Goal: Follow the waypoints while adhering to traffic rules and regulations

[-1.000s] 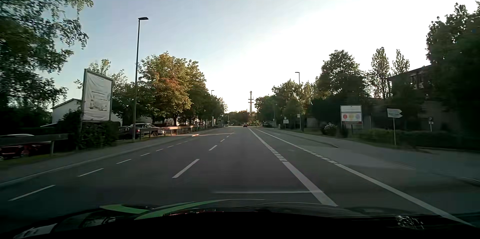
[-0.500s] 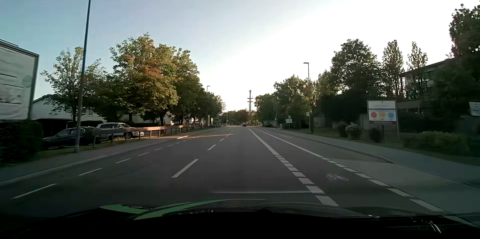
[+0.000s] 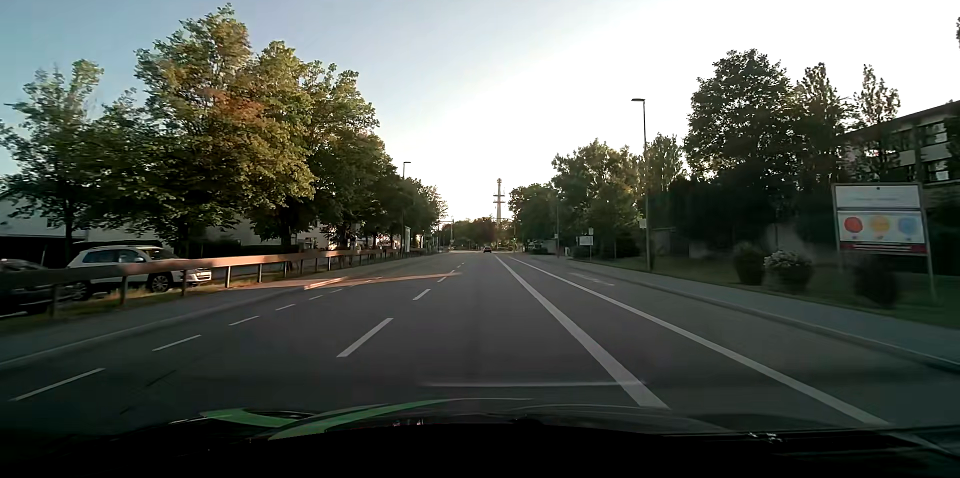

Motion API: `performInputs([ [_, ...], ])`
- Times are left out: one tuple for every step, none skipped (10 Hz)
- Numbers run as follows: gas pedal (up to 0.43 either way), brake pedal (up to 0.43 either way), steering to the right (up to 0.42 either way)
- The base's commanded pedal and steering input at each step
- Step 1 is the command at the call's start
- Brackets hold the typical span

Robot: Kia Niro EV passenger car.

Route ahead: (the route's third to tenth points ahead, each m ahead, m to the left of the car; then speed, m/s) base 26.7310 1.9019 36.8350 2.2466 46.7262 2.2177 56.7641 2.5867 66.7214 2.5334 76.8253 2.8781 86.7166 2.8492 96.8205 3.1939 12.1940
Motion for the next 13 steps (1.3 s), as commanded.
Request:
performInputs([
  [0.13,0.0,-0.001],
  [0.13,0.0,-0.001],
  [0.13,0.0,-0.001],
  [0.13,0.0,-0.001],
  [0.13,0.0,-0.001],
  [0.13,0.0,-0.001],
  [0.13,0.0,-0.001],
  [0.118,0.0,-0.001],
  [0.118,0.0,-0.001],
  [0.118,0.0,-0.001],
  [0.118,0.0,-0.001],
  [0.118,0.0,-0.001],
  [0.118,0.0,-0.001],
])
